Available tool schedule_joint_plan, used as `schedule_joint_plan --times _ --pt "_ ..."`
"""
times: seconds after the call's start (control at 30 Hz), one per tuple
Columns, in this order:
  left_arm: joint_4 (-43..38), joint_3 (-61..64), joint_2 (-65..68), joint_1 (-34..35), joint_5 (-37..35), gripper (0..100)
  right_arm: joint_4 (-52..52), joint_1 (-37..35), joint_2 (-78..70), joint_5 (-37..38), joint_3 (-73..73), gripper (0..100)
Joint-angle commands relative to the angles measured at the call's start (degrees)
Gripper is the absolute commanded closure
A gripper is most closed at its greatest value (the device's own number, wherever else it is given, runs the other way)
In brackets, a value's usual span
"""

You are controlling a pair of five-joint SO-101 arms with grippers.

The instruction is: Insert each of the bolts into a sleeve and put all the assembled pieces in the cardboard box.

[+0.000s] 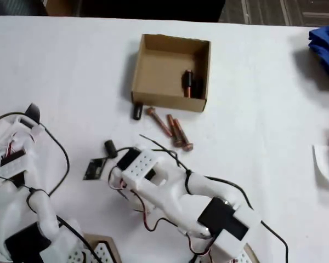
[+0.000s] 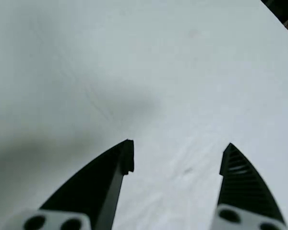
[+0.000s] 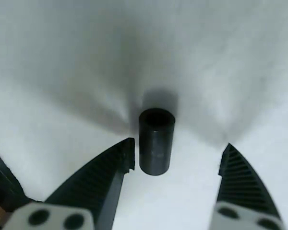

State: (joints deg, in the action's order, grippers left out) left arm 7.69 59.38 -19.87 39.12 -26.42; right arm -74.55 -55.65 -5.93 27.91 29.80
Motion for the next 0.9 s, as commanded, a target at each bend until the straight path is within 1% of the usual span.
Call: schedule_joint_plan --times 0.0,0.13,0.33,0.57,0.63,0.77,0.87 --pt "-0.2 -2.6 -0.3 0.4 0.4 70 0.8 -0.2 2.3 0.0 0.0 72.7" --pt "-0.2 -2.6 -0.3 0.4 0.4 70 2.5 -0.2 -1.3 0.0 -0.3 72.9" --pt "-0.2 -2.6 -0.3 0.4 0.4 70 2.3 -0.2 -6.6 -0.4 -2.6 80.0" --pt "-0.2 -2.6 -0.3 0.4 0.4 70 2.3 -0.2 -6.5 -0.4 -5.0 95.4" --pt "-0.2 -2.6 -0.3 0.4 0.4 70 2.3 -0.1 -6.5 -0.4 -5.4 98.1" --pt "-0.2 -2.6 -0.3 0.4 0.4 70 2.3 1.4 -6.5 -0.4 -5.4 95.7" --pt "-0.2 -2.6 -0.3 0.4 0.4 70 2.3 3.9 -6.5 -0.2 -5.3 89.9"
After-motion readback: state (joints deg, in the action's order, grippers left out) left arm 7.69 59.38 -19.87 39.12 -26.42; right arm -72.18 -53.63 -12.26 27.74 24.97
